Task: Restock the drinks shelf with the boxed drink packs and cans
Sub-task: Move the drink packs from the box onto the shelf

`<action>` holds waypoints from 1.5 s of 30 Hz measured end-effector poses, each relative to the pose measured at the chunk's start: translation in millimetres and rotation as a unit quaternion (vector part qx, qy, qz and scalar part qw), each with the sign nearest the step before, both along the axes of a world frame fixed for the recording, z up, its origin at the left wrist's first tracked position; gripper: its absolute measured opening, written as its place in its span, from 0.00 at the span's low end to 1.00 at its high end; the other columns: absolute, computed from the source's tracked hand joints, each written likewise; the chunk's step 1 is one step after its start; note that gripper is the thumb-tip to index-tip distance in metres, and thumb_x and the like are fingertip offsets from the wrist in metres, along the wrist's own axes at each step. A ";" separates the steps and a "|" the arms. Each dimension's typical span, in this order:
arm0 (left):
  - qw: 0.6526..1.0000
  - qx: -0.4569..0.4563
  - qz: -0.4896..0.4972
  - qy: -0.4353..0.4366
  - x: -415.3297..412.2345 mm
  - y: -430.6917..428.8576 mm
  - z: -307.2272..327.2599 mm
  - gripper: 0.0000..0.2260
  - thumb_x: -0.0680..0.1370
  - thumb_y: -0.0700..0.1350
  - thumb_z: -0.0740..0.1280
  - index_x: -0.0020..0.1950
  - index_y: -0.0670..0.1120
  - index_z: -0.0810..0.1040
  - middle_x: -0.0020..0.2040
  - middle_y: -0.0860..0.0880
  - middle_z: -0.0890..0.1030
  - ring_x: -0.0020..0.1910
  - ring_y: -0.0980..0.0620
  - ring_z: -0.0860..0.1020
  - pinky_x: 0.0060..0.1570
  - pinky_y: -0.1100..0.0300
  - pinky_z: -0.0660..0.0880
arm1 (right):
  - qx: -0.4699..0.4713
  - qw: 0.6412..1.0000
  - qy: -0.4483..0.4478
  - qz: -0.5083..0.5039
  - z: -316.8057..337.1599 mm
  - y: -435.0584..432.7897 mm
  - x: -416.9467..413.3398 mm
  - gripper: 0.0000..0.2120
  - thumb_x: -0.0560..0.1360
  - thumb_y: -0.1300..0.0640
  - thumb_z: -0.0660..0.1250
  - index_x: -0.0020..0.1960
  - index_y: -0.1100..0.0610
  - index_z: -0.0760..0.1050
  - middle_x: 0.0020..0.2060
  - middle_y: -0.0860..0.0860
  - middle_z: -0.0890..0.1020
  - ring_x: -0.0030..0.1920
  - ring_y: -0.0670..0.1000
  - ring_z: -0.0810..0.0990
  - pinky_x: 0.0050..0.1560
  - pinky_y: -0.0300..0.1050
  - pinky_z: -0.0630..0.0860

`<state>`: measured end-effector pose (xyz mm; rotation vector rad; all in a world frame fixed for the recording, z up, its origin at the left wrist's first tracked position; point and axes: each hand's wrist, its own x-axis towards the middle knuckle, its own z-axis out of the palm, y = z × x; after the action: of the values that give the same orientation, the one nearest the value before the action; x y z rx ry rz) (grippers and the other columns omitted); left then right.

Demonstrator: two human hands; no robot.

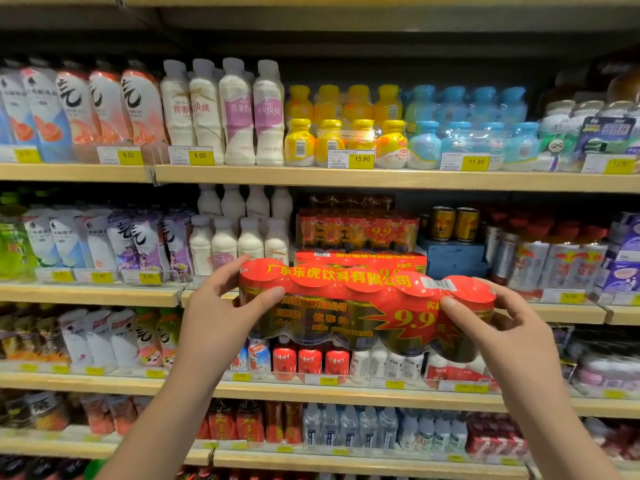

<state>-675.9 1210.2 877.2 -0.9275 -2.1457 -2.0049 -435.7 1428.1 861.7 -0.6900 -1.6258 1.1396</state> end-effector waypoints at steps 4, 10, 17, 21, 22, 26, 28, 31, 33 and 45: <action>1.000 0.003 -0.002 -0.004 -11.6 10.7 -2.1 0.34 0.65 0.56 0.78 0.70 0.58 0.76 0.61 0.59 0.78 0.63 0.58 0.75 0.57 0.58 0.73 | -0.009 1.000 -0.005 0.008 -1.7 10.2 -11.9 0.19 0.64 0.43 0.80 0.52 0.36 0.79 0.51 0.38 0.83 0.55 0.43 0.81 0.57 0.53 0.80; 1.000 -0.002 -0.010 -0.012 -44.2 32.2 -7.8 0.32 0.67 0.53 0.79 0.70 0.57 0.76 0.58 0.63 0.77 0.59 0.65 0.74 0.50 0.68 0.70 | -0.015 1.000 -0.016 -0.020 -7.8 26.3 -39.2 0.22 0.64 0.42 0.80 0.55 0.38 0.80 0.52 0.39 0.84 0.56 0.45 0.82 0.57 0.53 0.80; 0.999 0.004 -0.032 -0.010 -86.8 65.0 -12.1 0.31 0.68 0.53 0.79 0.69 0.57 0.76 0.59 0.64 0.78 0.57 0.67 0.75 0.53 0.65 0.72 | -0.018 0.998 -0.025 -0.052 -4.1 47.3 -72.0 0.25 0.62 0.41 0.80 0.58 0.40 0.81 0.52 0.42 0.86 0.55 0.47 0.83 0.50 0.47 0.80; 0.999 0.004 -0.044 -0.005 -105.2 86.0 -12.3 0.29 0.69 0.51 0.79 0.69 0.57 0.76 0.56 0.65 0.77 0.51 0.76 0.73 0.40 0.77 0.71 | -0.015 0.997 -0.019 -0.068 -1.0 59.9 -85.9 0.25 0.62 0.40 0.80 0.58 0.41 0.81 0.47 0.38 0.87 0.48 0.41 0.85 0.48 0.47 0.80; 0.999 0.000 -0.045 -0.004 -108.7 91.2 -11.4 0.30 0.68 0.52 0.79 0.69 0.57 0.76 0.58 0.63 0.78 0.53 0.73 0.74 0.43 0.76 0.71 | -0.015 0.997 -0.017 -0.070 0.7 64.0 -89.3 0.26 0.62 0.41 0.80 0.59 0.42 0.81 0.47 0.37 0.87 0.47 0.40 0.85 0.47 0.46 0.80; 0.999 -0.007 -0.040 -0.007 -121.3 111.9 -6.7 0.34 0.67 0.55 0.80 0.71 0.56 0.75 0.65 0.56 0.79 0.64 0.58 0.75 0.59 0.61 0.72 | -0.010 0.998 -0.006 -0.065 9.4 83.0 -100.8 0.28 0.64 0.45 0.81 0.63 0.47 0.81 0.51 0.43 0.88 0.48 0.40 0.86 0.46 0.41 0.79; 0.999 -0.006 -0.034 -0.007 -125.9 122.5 -1.5 0.33 0.67 0.55 0.80 0.71 0.55 0.75 0.65 0.57 0.78 0.64 0.58 0.75 0.59 0.61 0.71 | -0.001 0.998 -0.001 -0.065 14.2 95.0 -106.3 0.27 0.66 0.47 0.81 0.63 0.48 0.80 0.51 0.44 0.87 0.49 0.41 0.86 0.45 0.38 0.78; 1.000 -0.015 -0.022 -0.006 -132.9 141.1 7.4 0.33 0.67 0.55 0.80 0.71 0.54 0.76 0.63 0.57 0.79 0.62 0.59 0.76 0.57 0.61 0.72 | 0.007 0.998 -0.009 -0.066 21.2 116.3 -115.8 0.29 0.67 0.46 0.80 0.66 0.48 0.78 0.53 0.43 0.85 0.53 0.44 0.84 0.46 0.40 0.77; 1.000 -0.018 -0.011 -0.003 -137.2 154.1 14.6 0.34 0.66 0.55 0.80 0.71 0.54 0.76 0.62 0.56 0.80 0.61 0.58 0.77 0.59 0.60 0.74 | 0.009 0.998 -0.009 -0.066 25.6 132.5 -122.7 0.32 0.64 0.42 0.80 0.66 0.46 0.78 0.54 0.43 0.85 0.55 0.46 0.83 0.49 0.44 0.79; 0.995 -0.072 0.061 -0.011 -157.0 212.1 31.5 0.43 0.63 0.65 0.79 0.69 0.41 0.74 0.60 0.51 0.82 0.57 0.51 0.80 0.60 0.53 0.76 | 0.018 0.997 -0.042 -0.064 24.7 226.7 -159.9 0.45 0.57 0.26 0.79 0.65 0.49 0.78 0.57 0.46 0.85 0.57 0.51 0.84 0.59 0.60 0.81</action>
<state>-832.9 1422.3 908.6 -0.7739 -2.3235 -1.8335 -595.5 1654.7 886.5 -0.8173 -1.6435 0.9984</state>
